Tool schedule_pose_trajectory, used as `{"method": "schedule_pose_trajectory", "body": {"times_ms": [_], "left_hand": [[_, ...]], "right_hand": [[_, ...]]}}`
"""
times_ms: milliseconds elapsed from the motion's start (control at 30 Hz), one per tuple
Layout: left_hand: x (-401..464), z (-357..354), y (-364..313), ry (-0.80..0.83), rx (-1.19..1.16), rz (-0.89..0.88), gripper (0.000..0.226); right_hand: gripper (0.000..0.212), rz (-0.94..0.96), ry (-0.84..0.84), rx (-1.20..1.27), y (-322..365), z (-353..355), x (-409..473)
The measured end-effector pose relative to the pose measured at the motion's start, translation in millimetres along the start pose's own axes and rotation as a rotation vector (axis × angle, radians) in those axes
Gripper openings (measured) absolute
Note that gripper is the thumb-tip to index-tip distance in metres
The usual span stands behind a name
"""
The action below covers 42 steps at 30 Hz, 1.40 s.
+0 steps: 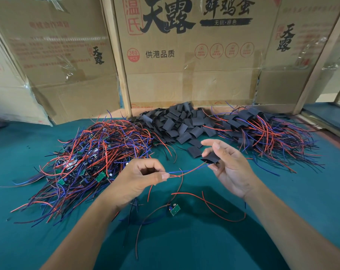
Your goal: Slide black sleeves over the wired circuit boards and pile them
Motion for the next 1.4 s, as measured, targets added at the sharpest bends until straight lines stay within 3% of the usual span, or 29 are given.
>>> {"method": "schedule_pose_trajectory", "body": {"times_ms": [600, 767, 900, 1033, 1167, 1400], "left_hand": [[-1, 3, 4, -0.009, -0.101, 0.025, 0.023], [-1, 3, 4, -0.019, -0.217, 0.037, 0.035], [-1, 2, 4, -0.038, -0.278, 0.069, 0.020], [-1, 1, 4, -0.025, -0.235, 0.045, 0.020], [0, 1, 6, -0.034, -0.158, 0.027, 0.037], [2, -14, 7, -0.073, -0.083, 0.054, 0.024]], "right_hand": [[0.031, -0.031, 0.042, 0.025, -3, 0, -1], [0.029, -0.037, 0.049, 0.050, -4, -1, -1], [0.029, -0.041, 0.062, 0.071, -6, -2, -1], [0.030, -0.036, 0.064, 0.086, -7, -4, -1], [0.030, -0.008, 0.058, 0.067, -6, -6, -2], [0.037, 0.022, 0.055, -0.035, -12, -18, -8]]}}
Point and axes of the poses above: each hand's wrist, its own x-axis towards the middle knuckle, its own z-axis out of the back of the hand, y = z × x, the point moved 5 cm from there along x, towards the middle knuckle, and after that the axes turned 5 degrees about z, right-handed, at the moved point
